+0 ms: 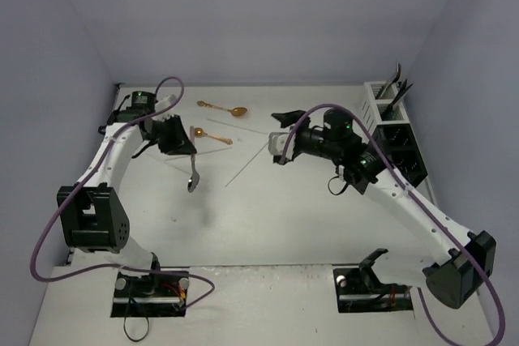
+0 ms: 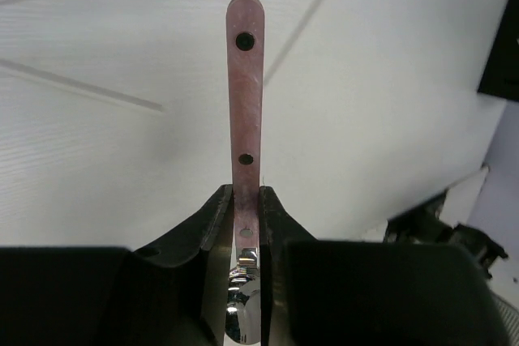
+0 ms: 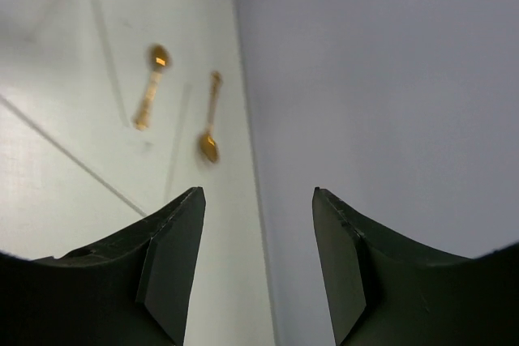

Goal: Sort the eating utensils into containers

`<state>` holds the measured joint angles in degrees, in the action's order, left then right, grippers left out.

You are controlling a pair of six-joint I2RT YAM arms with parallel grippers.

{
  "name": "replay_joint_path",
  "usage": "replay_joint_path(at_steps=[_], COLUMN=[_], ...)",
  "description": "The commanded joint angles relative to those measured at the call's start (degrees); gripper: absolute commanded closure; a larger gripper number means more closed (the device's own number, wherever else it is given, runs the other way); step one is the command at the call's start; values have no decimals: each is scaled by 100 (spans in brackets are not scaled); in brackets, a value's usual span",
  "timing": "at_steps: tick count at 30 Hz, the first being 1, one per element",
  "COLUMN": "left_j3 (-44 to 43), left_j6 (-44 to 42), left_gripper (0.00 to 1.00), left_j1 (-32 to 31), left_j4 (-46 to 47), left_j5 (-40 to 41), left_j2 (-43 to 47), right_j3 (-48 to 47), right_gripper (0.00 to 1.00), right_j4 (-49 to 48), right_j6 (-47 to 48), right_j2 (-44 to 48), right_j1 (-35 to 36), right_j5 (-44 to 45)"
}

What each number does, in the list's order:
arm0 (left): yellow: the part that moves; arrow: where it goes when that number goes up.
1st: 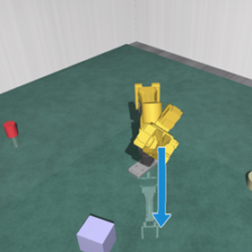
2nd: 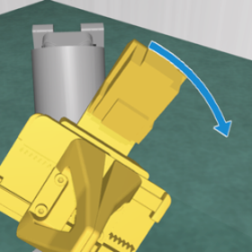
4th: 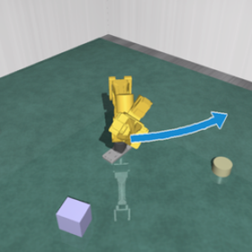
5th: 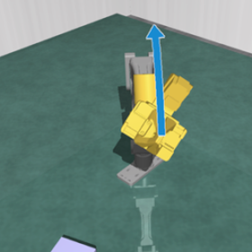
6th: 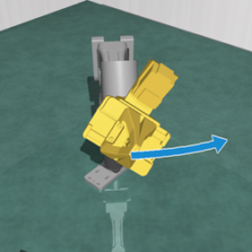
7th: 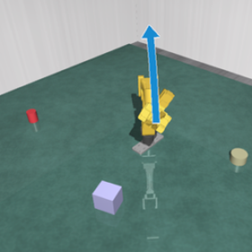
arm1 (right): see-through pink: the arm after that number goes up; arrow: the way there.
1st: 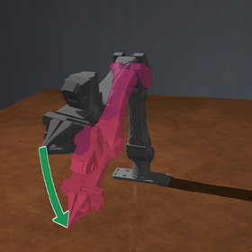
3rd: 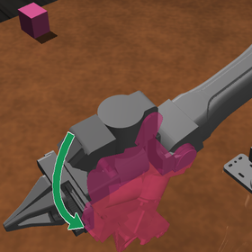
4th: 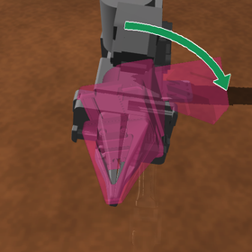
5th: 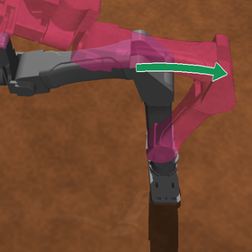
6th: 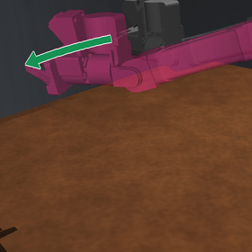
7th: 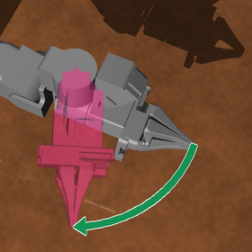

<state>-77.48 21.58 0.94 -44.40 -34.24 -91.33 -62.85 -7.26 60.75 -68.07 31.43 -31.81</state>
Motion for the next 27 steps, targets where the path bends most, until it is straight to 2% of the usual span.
replay_joint_path(at_steps=[1, 6, 11, 18, 27], left_j3=[-57, -177, -224, -370, -482], left_j6=[445, 841, 1134, 1226, 1279], left_gripper=[100, 100, 100, 100, 100], left_j1=[-605, -1125, -1475, -1613, -1897], left_j4=[-315, -660, -710, -710, -710], left_j5=[-655, -436, -370, -920, -1007], left_j2=[211, -115, -292, -681, -711], right_j3=[256, 528, 455, 286, 78], right_gripper=[47, 50, 52, 54, 57], right_j4=[294, 431, 495, 577, 576], right_j6=[1992, 2816, 2984, 3248, 3544], right_j2=[-76, -515, -1045, -1549, -2086], right_j1=[1131, 2028, 2353, 2456, 2458], right_j5=[121, 419, 386, 316, 281])
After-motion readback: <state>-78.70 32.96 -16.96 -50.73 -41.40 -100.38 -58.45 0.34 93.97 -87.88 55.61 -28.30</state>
